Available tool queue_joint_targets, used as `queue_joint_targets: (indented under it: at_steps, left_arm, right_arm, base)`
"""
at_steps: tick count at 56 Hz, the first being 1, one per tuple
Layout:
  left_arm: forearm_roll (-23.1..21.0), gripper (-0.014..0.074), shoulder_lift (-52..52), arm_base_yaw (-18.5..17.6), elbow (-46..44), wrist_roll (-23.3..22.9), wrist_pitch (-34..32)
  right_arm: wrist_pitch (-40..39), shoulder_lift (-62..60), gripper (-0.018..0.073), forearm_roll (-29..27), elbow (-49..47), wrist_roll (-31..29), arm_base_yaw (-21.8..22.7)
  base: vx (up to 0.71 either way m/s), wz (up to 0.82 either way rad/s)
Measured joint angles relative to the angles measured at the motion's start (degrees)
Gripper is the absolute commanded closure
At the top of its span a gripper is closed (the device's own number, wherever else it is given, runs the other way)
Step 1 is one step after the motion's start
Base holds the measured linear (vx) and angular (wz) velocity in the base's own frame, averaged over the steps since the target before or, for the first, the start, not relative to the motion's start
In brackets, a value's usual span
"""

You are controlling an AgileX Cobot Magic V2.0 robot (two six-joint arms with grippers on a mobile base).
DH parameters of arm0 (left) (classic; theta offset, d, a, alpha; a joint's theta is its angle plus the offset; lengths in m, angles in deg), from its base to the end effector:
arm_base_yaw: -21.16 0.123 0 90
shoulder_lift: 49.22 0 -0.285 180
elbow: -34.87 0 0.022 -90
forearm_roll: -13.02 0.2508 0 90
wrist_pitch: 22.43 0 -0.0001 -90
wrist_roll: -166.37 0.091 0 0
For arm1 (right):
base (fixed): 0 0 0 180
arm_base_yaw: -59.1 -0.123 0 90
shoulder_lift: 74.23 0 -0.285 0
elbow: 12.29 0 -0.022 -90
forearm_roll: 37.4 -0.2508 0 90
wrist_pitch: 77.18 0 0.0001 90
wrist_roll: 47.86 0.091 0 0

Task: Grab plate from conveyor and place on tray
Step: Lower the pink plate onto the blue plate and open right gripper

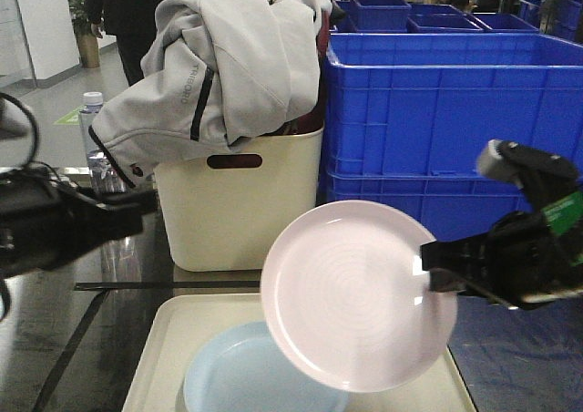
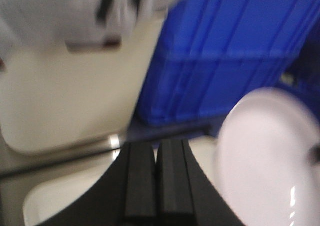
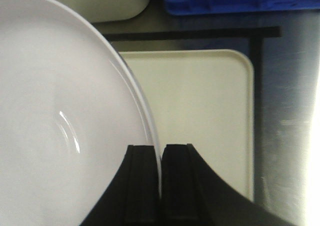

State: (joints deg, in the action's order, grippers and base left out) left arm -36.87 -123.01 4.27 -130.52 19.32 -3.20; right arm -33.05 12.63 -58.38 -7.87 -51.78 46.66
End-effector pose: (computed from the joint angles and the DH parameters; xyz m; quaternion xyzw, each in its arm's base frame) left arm 0.2392 -0.0966 0.4087 0.0912 0.7646 -0.2690 0.5786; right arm 0.2876 0.0867 0.3633 -0.0574 0.9109 0.1941 0.3596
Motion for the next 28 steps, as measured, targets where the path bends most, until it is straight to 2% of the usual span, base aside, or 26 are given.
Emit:
queue_joint_targets:
  at_steps: [12, 18, 28]
  left_arm:
    - [0.6, 0.0602, 5.2, 0.0, 0.0, -0.1, -1.1]
    - [0.7, 0.0602, 5.2, 0.0, 0.0, -0.8, -0.5]
    - [0.8, 0.0602, 5.1, 0.0, 0.0, -2.7, -0.4]
  right_arm:
    - [-4.7, 9.8, 0.057, -3.6, 0.2, -1.3, -5.1]
    - [-6.7, 13.3, 0.0568, -5.1, 0.2, -2.1, -5.8]
    - [-9.1, 17.2, 0.0529, -11.8, 0.2, -6.5, -5.8]
  base:
    - [0.0, 0.0]
    - [0.0, 0.0]
    - [0.0, 0.0]
